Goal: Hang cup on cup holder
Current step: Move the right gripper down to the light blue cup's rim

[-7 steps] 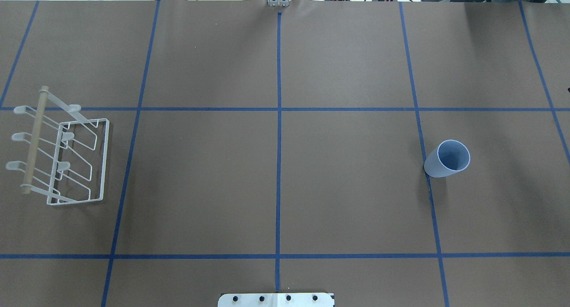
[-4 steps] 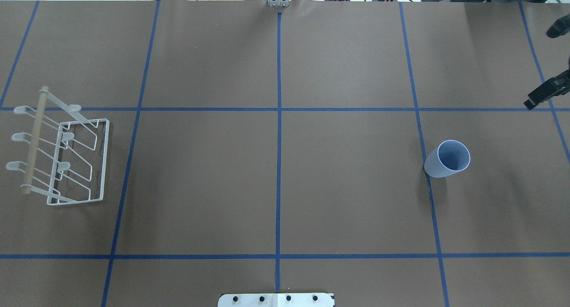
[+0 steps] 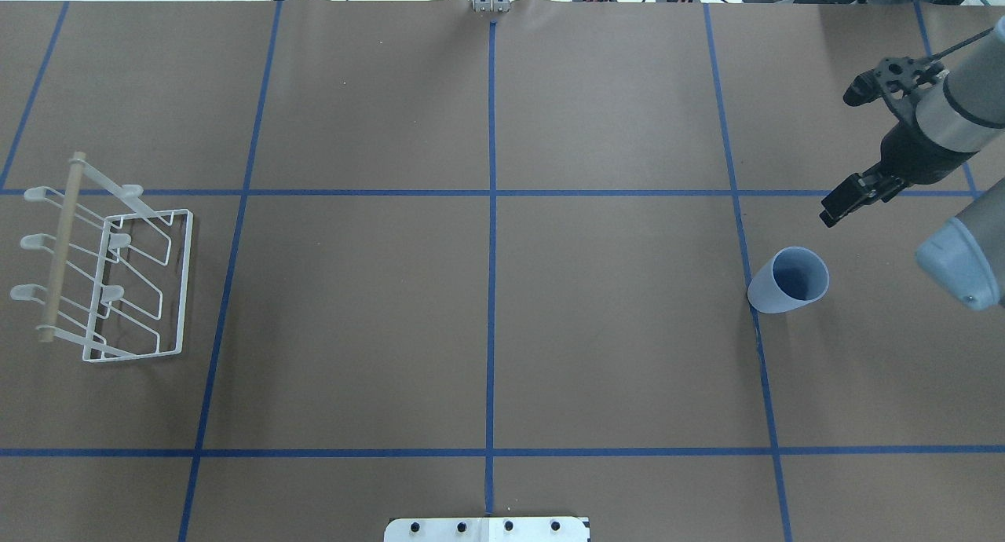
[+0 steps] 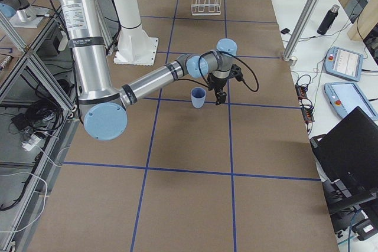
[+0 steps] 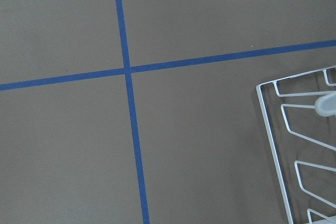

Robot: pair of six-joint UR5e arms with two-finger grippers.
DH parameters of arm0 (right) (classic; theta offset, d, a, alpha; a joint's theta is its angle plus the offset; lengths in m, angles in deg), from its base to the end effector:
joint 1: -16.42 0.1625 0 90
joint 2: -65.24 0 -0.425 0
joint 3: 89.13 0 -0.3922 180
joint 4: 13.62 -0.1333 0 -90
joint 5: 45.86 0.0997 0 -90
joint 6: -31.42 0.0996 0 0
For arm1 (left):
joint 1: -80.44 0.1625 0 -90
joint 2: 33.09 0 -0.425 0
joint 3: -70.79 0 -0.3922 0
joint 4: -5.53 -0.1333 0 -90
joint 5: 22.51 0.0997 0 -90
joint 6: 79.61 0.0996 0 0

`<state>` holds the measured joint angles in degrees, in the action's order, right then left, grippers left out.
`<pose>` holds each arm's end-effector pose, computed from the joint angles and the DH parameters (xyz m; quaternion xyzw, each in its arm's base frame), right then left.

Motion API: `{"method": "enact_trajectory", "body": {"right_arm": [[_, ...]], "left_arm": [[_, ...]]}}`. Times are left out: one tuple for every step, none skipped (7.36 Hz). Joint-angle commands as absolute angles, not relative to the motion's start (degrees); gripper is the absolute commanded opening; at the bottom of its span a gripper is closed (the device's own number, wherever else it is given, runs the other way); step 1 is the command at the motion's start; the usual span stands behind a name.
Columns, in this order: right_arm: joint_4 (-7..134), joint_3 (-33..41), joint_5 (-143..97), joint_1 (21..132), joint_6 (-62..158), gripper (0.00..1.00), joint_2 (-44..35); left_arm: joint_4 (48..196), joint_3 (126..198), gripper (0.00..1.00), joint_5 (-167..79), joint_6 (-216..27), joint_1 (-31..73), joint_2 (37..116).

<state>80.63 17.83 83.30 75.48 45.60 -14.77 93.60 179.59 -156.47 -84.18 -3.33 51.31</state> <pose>-0.2199 -0.5037 0.4361 0.0452 -0.3746 -0.1999 0.9043 -0.0147 -0.4564 0.5467 0.0556 0.3794 0.0501 0.9222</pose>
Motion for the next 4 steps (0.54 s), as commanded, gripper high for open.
{"method": "enact_trajectory", "body": {"right_arm": [[80.2,17.9,83.1,72.0,46.8,1.00,-15.2],[80.2,17.4,82.9,70.8,46.9,1.00,-15.4],[80.2,16.4,82.9,69.9,46.9,1.00,-15.4],[80.2,15.7,83.0,69.5,46.9,1.00,-15.4]], "left_arm": [[93.2,179.8,0.98,-156.6,-84.2,-3.3,51.4],[93.2,179.9,0.98,-158.8,-84.3,-3.3,51.2],[93.2,180.6,0.98,-159.2,-84.3,-3.4,50.9],[93.2,180.8,0.98,-159.2,-84.3,-3.3,50.9]]}}
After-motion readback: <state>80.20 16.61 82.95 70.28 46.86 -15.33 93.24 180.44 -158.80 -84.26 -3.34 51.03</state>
